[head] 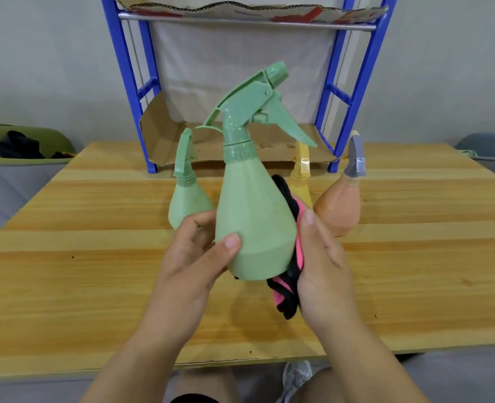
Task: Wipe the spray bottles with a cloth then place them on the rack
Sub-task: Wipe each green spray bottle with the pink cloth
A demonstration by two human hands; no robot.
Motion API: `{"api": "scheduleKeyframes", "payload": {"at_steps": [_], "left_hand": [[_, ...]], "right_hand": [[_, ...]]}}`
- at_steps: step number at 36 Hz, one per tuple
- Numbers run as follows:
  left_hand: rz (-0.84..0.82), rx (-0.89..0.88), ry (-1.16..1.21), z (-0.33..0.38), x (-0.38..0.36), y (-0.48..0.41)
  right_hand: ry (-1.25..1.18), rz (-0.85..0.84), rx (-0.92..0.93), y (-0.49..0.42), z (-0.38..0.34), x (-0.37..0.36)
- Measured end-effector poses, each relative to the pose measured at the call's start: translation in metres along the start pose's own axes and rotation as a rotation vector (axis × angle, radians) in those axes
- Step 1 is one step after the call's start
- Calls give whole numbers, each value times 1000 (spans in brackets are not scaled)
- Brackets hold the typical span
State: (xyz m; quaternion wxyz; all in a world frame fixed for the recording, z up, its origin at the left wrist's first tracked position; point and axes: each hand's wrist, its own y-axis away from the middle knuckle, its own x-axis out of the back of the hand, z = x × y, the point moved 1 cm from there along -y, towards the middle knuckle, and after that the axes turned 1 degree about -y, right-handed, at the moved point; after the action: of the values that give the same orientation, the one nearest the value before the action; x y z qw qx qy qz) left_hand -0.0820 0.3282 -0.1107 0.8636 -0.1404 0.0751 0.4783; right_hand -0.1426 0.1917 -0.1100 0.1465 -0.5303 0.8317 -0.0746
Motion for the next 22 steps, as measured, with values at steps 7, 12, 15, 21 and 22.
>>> {"api": "scheduleKeyframes", "payload": {"at_steps": [7,12,15,21,22], "left_hand": [[-50,-29,-182,-1,-5,-2],[-49,-100,-99,5,-7,1],[-49,-73,-25,6,-3,2],[-84,-7,-32,3,0,0],[-79,-13,-36,2,1,0]], "right_hand": [[281,96,187,7,8,-7],[309,75,247,5,5,-5],[128,17,98,2,-1,-2],[40,-41,-8,1,-4,0],[39,-38,-8,1,-2,0]]}}
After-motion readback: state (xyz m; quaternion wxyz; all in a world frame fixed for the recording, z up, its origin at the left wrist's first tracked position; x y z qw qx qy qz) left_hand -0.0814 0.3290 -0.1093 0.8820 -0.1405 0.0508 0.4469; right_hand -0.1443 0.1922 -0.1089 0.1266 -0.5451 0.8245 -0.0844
